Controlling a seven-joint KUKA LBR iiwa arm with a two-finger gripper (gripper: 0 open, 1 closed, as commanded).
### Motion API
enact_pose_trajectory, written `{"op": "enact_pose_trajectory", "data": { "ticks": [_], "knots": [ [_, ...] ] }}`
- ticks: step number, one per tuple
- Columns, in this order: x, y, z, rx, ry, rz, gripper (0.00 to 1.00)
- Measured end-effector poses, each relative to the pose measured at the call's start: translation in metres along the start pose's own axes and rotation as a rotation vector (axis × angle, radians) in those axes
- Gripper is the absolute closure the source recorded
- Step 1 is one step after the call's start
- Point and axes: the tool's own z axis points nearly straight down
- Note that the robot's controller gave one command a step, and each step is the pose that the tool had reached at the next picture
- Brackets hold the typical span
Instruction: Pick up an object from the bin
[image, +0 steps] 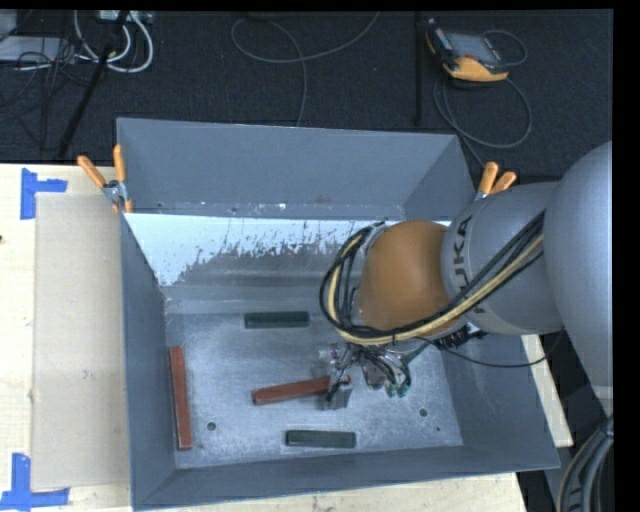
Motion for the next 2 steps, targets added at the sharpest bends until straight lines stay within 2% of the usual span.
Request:
{"op": "enact_pose_trajectory", "data": {
  "ticks": [1,2],
  "knots": [
    [0.0002,0.0001,0.0002,0.000,0.000,0.000,0.00],
    [-0.0001,0.0001,-0.0001,0.000,0.000,0.001,1.00]
  ]
}}
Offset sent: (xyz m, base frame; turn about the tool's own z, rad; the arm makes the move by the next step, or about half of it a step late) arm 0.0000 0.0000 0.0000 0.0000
